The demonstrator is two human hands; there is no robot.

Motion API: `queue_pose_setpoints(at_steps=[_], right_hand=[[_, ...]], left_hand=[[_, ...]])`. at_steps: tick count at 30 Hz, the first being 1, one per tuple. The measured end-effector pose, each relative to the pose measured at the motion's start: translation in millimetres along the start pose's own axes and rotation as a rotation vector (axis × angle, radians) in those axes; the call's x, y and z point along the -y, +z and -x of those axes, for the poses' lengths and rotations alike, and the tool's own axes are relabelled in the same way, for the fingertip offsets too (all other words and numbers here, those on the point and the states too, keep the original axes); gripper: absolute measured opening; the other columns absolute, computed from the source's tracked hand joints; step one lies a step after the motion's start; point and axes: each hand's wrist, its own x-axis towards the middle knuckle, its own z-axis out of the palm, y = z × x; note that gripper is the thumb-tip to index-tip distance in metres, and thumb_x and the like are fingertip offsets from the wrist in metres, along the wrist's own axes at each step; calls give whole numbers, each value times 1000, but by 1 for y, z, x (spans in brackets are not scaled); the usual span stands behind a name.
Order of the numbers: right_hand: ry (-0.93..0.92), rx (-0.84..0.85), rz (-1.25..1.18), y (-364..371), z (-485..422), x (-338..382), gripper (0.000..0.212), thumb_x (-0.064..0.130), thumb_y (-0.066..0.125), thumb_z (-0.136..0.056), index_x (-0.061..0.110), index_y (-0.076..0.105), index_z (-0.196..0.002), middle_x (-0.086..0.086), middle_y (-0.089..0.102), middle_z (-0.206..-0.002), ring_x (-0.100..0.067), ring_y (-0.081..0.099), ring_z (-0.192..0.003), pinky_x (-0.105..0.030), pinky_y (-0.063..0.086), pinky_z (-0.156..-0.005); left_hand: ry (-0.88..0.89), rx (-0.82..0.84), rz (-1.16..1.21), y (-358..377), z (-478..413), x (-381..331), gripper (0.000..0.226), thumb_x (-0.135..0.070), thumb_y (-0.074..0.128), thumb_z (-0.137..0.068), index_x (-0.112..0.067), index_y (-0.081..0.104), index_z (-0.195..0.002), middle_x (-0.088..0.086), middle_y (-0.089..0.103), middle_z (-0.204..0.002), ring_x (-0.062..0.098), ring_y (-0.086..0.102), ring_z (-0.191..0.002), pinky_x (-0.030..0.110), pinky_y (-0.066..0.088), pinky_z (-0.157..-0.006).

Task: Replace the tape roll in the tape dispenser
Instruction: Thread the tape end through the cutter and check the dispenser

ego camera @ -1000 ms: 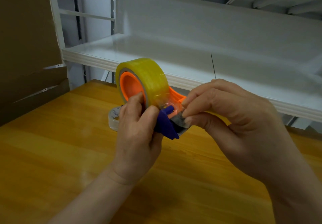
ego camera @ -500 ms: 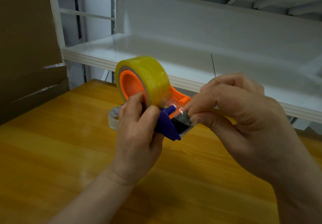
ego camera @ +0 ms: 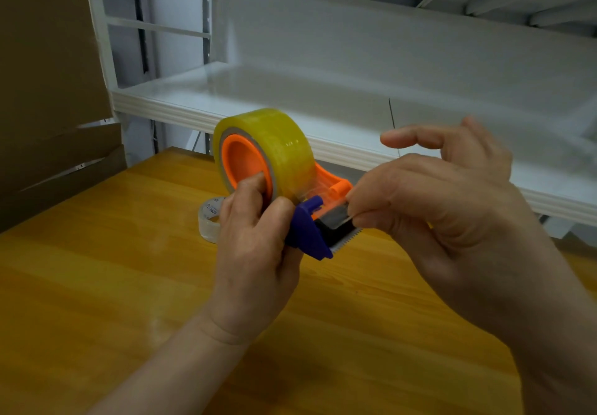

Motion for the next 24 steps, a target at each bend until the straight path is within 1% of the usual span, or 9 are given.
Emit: queue_pose_setpoints(at_steps=[2, 4, 7, 11, 17, 21, 24], right_hand=[[-6, 10, 19, 0, 0, 1, 16, 19, 67, -89, 34, 68, -93, 20, 70, -97, -21, 47, -131, -65, 10, -116], [-16, 13, 32, -1, -1, 1, 16, 20, 65, -89, 36, 65, -93, 19, 70, -97, -21, 46, -132, -62, 8, -117], [-30, 4, 52, 0, -2, 4, 12, 22, 66, -88, 34, 68, -89, 17, 69, -99, -23, 44, -131, -64, 9, -116], [-40, -23, 57, 1, -3, 6, 11, 17, 70, -85, 28, 73, -84, 14, 68, -99, -27, 44, -130, -70, 14, -112], [-42, -32, 50, -1, -2, 6, 10, 15, 72, -84, 26, 73, -85, 12, 69, -104, -25, 42, -135, -71, 17, -110], [-28, -71, 97, 0, -3, 8, 7, 19, 73, -86, 24, 76, -84, 0, 62, -113, -22, 38, -133, -70, 22, -108], [-44, -81, 73, 0, -3, 7, 9, 17, 72, -87, 25, 75, -84, 7, 65, -101, -19, 44, -132, -68, 22, -110]], left_hand=[[-8, 8, 8, 0, -1, 0, 13, -8, 60, -84, -9, 53, -95, 25, 53, -112, 44, 55, -90, 56, 48, -70], [-18, 21, 5, 0, -1, 0, 11, -7, 60, -83, -3, 59, -94, 26, 53, -112, 45, 55, -91, 58, 48, -72], [-47, 30, 17, 0, -2, -1, 19, -11, 59, -85, 5, 65, -94, 25, 53, -113, 46, 55, -92, 60, 48, -72], [-56, 22, 35, -2, -3, -2, 23, -15, 57, -86, 5, 65, -95, 24, 53, -114, 45, 55, -90, 59, 49, -67], [-66, 38, 68, -2, -3, -2, 23, -13, 58, -84, 5, 65, -97, 22, 54, -114, 43, 55, -90, 56, 50, -66], [-70, 42, 51, 0, -2, -2, 25, -14, 58, -85, 6, 65, -99, 23, 54, -115, 43, 56, -92, 56, 51, -68], [-39, 23, 43, -1, -2, -1, 21, -12, 57, -84, 2, 62, -98, 23, 53, -114, 43, 56, -92, 55, 51, -71]])
